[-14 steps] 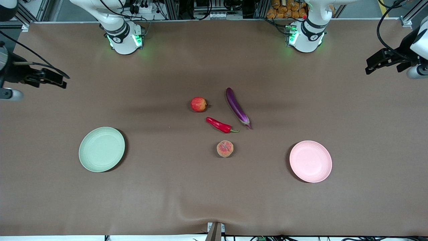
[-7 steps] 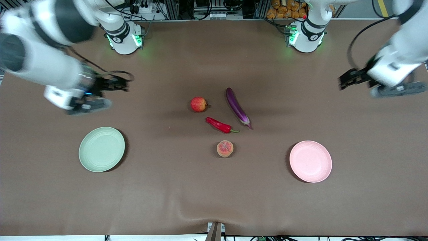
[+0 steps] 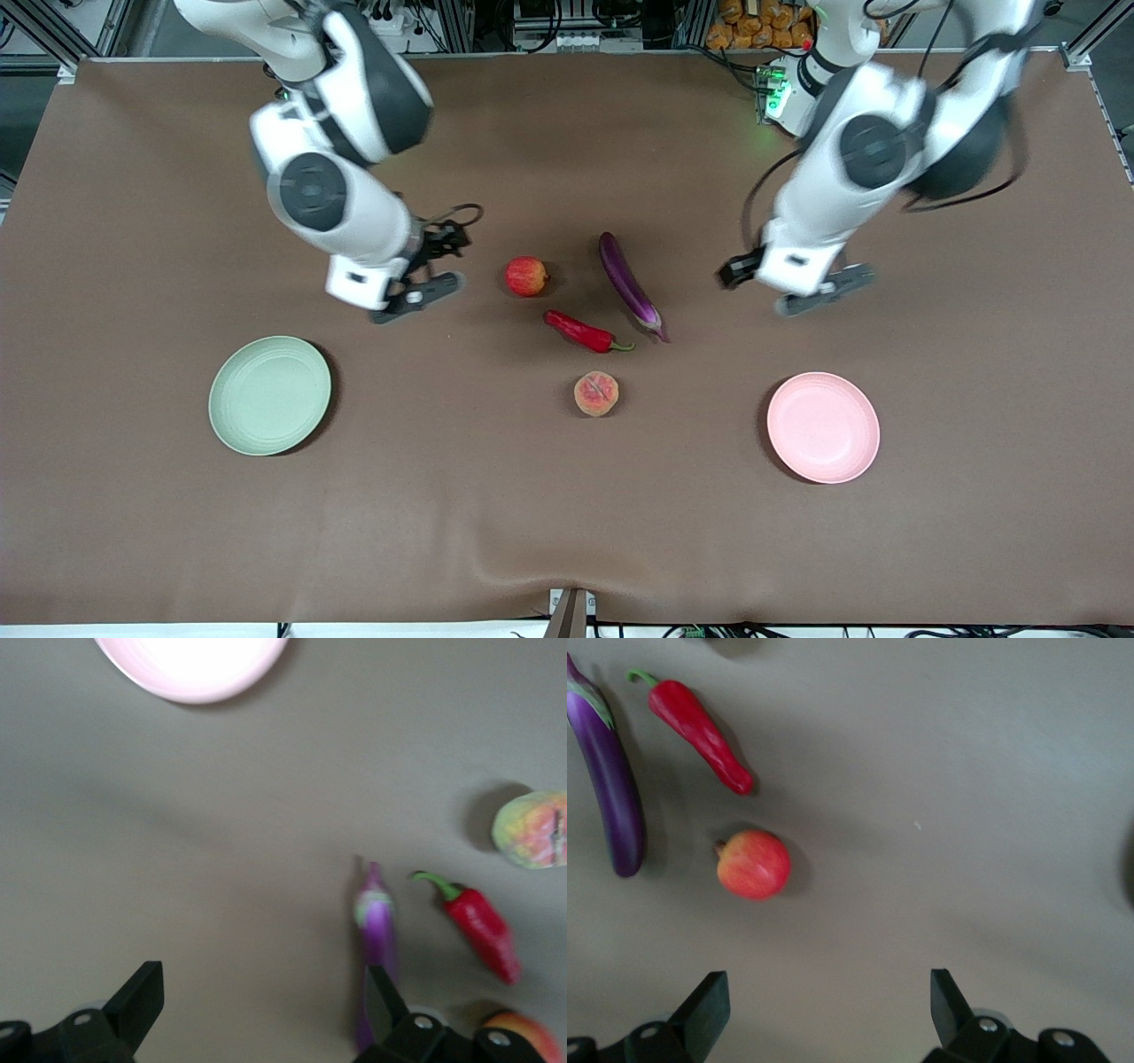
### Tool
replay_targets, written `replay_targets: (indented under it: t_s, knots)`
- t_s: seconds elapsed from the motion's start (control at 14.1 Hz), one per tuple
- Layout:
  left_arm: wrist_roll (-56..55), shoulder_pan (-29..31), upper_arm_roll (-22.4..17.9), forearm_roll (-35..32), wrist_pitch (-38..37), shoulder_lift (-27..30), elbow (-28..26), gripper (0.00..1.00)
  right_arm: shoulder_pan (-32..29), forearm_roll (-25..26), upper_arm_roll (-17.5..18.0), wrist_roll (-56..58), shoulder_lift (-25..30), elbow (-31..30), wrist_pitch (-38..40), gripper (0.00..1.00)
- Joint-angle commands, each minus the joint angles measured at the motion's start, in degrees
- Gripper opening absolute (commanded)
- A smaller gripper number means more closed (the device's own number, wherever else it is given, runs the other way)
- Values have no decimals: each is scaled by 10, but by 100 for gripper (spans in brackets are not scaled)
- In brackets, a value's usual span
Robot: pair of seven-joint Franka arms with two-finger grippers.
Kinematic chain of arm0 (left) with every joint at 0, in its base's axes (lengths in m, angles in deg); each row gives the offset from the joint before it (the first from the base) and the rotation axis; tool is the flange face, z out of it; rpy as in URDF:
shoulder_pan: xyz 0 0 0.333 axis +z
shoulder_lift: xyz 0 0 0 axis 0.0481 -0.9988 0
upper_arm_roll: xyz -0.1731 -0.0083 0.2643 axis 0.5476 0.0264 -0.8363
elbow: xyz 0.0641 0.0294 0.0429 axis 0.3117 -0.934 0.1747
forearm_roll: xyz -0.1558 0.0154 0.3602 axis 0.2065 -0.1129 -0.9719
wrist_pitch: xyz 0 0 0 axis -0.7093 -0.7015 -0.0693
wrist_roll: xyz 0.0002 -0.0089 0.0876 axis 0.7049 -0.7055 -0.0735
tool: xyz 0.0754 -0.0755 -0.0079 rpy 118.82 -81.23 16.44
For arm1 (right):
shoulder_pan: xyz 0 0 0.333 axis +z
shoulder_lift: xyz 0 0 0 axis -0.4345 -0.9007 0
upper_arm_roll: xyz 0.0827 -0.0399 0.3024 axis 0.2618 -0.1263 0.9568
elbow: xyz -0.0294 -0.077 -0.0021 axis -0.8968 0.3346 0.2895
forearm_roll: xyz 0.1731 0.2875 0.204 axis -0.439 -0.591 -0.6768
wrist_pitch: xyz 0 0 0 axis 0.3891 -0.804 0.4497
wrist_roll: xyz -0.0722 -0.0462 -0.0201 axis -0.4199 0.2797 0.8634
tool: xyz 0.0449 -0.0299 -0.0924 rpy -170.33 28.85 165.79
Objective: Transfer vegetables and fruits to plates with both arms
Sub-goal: 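Grasp the pomegranate with the right gripper while the left gripper grasps the eggplant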
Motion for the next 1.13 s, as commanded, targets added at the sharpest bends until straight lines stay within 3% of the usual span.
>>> replay_targets:
  t_s: [0.0,0.21,0.42,0.57,0.78,0.99,1.06]
  knots:
    - [-110,-42,1,-10,66,-66,11,100,27,10,-6,4,15,-95,-94,100]
    - [-244,-87,1,-86,125,-126,12,100,46,8,-5,-21,19,-170,-204,100]
    - [-339,-114,1,-139,185,-177,11,100,64,7,-4,-158,16,-199,-256,100]
    - [-373,-124,1,-169,201,-199,11,100,78,7,-4,-221,15,-229,-315,100]
    - [-417,-142,1,-210,241,-237,11,100,79,4,-3,-228,13,-295,-442,100]
    - [-432,-145,1,-259,247,-251,1,99,110,-1,-3,-279,0,-306,-489,100]
    - [-433,-144,1,-275,247,-253,-3,82,122,-1,-4,-301,-7,-306,-512,100]
